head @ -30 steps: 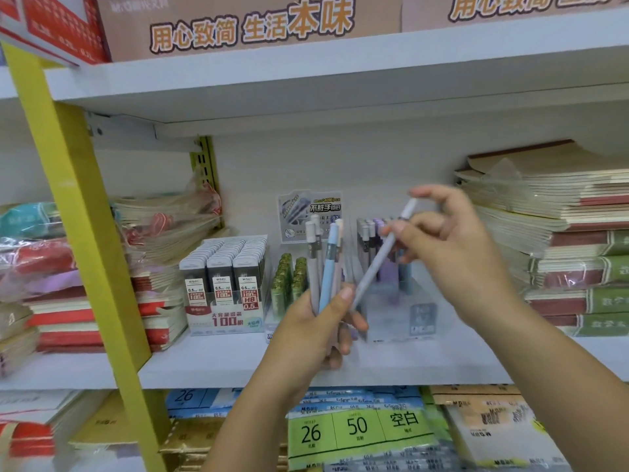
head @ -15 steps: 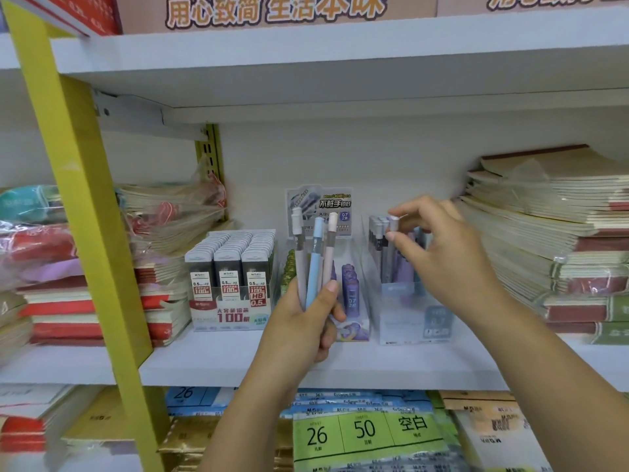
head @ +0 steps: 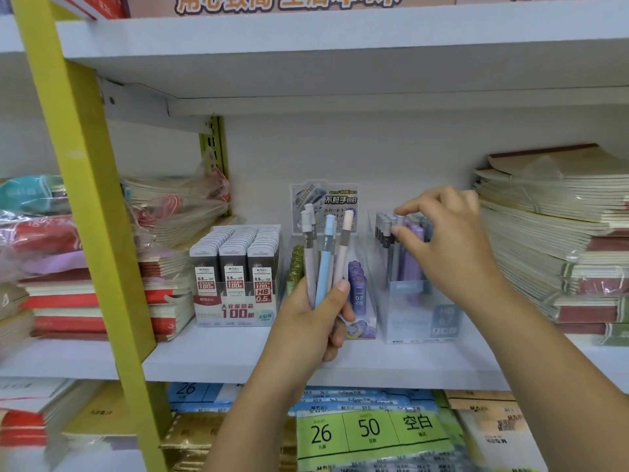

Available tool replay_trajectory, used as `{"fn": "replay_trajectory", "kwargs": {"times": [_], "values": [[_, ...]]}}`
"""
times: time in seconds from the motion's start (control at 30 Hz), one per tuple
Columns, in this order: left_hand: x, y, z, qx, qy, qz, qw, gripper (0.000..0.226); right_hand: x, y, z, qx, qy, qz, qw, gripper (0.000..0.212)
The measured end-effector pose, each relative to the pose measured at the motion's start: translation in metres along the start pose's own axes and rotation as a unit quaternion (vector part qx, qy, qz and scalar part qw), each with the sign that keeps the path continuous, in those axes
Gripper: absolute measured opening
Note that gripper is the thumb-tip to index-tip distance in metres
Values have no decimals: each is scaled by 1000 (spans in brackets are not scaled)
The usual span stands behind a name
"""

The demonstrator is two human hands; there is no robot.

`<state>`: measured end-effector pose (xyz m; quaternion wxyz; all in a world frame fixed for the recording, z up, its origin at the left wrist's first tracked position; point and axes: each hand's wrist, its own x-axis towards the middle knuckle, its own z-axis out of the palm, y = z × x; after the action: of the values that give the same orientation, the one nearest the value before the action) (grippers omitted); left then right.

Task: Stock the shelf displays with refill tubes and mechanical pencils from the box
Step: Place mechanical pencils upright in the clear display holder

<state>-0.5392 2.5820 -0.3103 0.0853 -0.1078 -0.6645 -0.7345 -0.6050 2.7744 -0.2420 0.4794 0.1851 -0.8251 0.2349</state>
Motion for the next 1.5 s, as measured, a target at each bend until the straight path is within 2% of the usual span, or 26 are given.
{"fn": "replay_trajectory", "kwargs": {"times": [0.2,0.27,0.37,0.43,0.5,0.6,0.7,0.83,0.93,1.0,1.13,1.33,1.5], "values": [[-4,3,5,2,-17,-13,1000,30,-4,1,-3,-20,-85,46,995,25],[-5,5,7,-13,-22,-17,1000,31,-6,-5,-9,1,-62,31,998,29],[-6,9,8,-28,-42,-14,999,35,-14,-22,-22,91,17,25,995,24],[-8,11,11,-37,-61,-4,997,39,-18,-37,-30,227,-25,78,970,19],[-8,11,15,-40,-80,6,996,31,-21,-48,-35,356,-99,120,921,26],[-10,11,20,-33,-98,19,994,20,-24,-51,-38,399,-128,135,898,28],[-10,10,23,-32,-76,29,996,36,-23,-45,-45,420,-85,155,890,23],[-7,8,23,-24,-40,29,999,47,-11,-30,-63,462,51,146,873,24],[-6,7,22,-30,-16,27,999,39,-4,-13,-76,403,103,102,904,28],[-6,7,23,-38,-11,20,999,31,-5,-4,-78,343,89,87,931,32],[-4,6,25,-32,-7,2,999,40,-12,8,-63,204,20,70,976,34],[-3,5,25,-19,-13,-16,1000,34,-23,14,-40,136,-47,56,988,30],[-4,6,26,-24,-19,-13,999,33,-23,14,-37,124,-21,49,991,38]]}}
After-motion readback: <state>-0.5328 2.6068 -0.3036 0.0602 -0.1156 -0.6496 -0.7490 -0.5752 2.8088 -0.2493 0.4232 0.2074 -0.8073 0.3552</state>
